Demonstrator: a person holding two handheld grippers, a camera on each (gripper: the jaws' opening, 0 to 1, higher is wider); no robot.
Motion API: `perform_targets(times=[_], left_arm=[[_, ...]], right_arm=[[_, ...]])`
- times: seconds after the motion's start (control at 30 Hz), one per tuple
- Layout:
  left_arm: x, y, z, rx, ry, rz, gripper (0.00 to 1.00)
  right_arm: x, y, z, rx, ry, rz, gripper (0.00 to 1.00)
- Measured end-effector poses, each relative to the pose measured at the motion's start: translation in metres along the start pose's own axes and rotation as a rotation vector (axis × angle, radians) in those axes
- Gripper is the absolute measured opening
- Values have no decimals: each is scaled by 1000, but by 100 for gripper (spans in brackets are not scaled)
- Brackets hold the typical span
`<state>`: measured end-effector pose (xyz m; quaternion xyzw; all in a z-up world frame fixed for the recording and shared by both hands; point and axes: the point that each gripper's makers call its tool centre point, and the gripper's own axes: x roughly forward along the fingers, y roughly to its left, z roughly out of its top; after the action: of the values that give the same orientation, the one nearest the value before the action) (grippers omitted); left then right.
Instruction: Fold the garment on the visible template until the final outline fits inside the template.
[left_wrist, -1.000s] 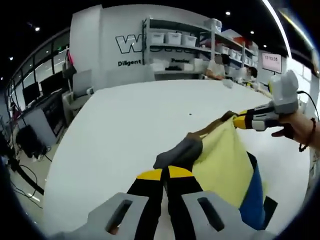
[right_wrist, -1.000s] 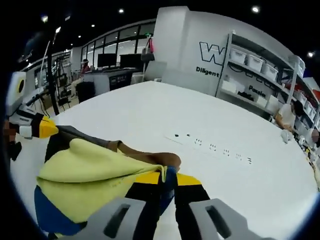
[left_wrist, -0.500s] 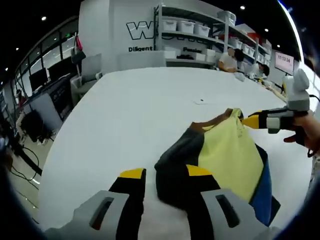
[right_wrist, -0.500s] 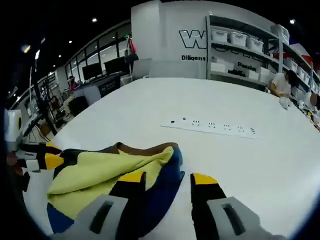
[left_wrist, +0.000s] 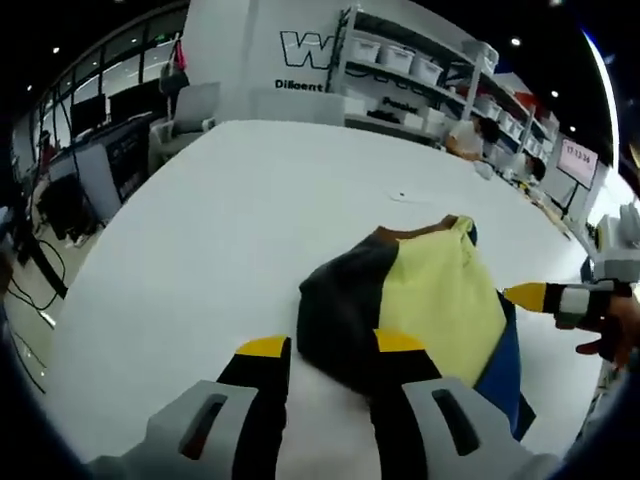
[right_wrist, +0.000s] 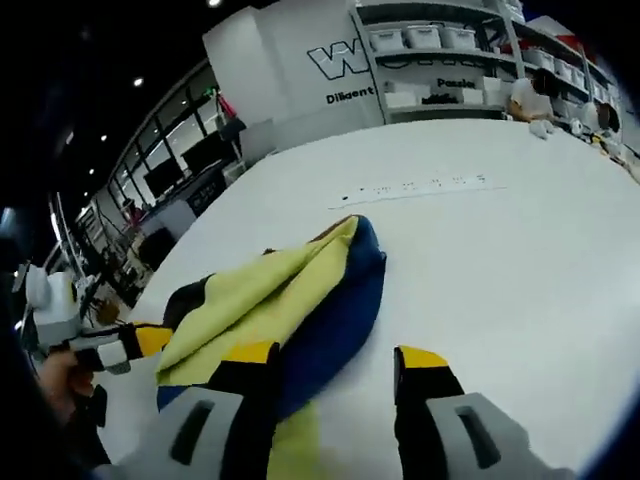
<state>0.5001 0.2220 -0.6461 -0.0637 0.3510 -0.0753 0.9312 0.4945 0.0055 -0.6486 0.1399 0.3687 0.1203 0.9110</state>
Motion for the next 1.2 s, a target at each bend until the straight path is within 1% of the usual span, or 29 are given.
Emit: perform_targets(times=[0.07, 0.1, 0.17, 0.2, 0.23, 0.3, 0.33, 0.37, 0.4, 0.47, 0.57, 0.67, 0.7, 0.73, 0.77, 0.8, 0.9, 0.93, 1.0, 1.03, 1.07, 1.13, 1.17, 1.2], left_arm=[[1, -2, -3, -13, 11, -6, 29], [1, -3, -4, -16, 11, -9, 27], [2, -6, -5, -15, 7, -17, 22], [2, -6, -5, -14, 7, -21, 18], [3, -12, -8, -8, 11, -44, 13], [5, -12, -9, 15, 16, -47, 4], [5, -12, -11, 32, 20, -46, 1], [6, -13, -12, 50, 25, -45, 1], [6, -13, -13, 67, 29, -44, 1], [4, -17, -11, 88, 4, -57, 1], [-4, -12, -5, 99, -5, -44, 1], [-8, -10, -1, 102, -13, -50, 0], [-11, -10, 2, 115, -19, -48, 0], [-12, -9, 3, 120, -21, -47, 0], [-18, -6, 11, 129, -39, -37, 0], [-20, -4, 14, 133, -47, -32, 0], [-26, -1, 23, 140, -62, -26, 0], [-31, 3, 30, 141, -78, -20, 0], [-37, 9, 38, 152, -95, -9, 0], [-39, 10, 40, 153, -95, -11, 0], [-40, 11, 43, 150, -94, -15, 0], [-42, 13, 46, 157, -99, -16, 0], [-43, 17, 49, 180, -95, -1, 1], [-43, 20, 49, 199, -89, 11, 1]], right_arm=[[-2, 7, -3, 58, -20, 15, 39], [-1, 9, -6, 59, -14, 20, 37], [0, 14, -10, 66, -11, 30, 33], [0, 15, -12, 68, -10, 32, 27], [1, 20, -16, 63, 1, 41, 23], [1, 24, -21, 58, 7, 39, 13], [2, 25, -22, 57, 11, 39, 8], [3, 26, -24, 56, 15, 39, 2], [3, 27, -25, 55, 19, 40, 0], [4, 28, -31, 46, 26, 33, 0], [-1, 23, -28, -44, 19, 34, 0], [-8, 16, -23, -67, 13, 25, 0], [-12, 10, -18, -107, 5, 12, 0], [-14, 8, -17, -122, 7, 12, 0], [-19, 3, -10, -147, -12, 2, 0], [-24, -4, -5, -178, -19, -13, 0], [-33, -16, 4, -207, -35, -49, 0], [-36, -18, 7, -210, -36, -50, 0], [-47, -31, 21, -255, -60, -77, 0], [-48, -35, 23, -276, -51, -80, 0], [-51, -37, 25, -273, -53, -84, 0], [-56, -50, 34, -309, -52, -109, 0], [-57, -52, 36, -311, -54, -116, 0], [-59, -62, 41, -330, -52, -137, 0]])
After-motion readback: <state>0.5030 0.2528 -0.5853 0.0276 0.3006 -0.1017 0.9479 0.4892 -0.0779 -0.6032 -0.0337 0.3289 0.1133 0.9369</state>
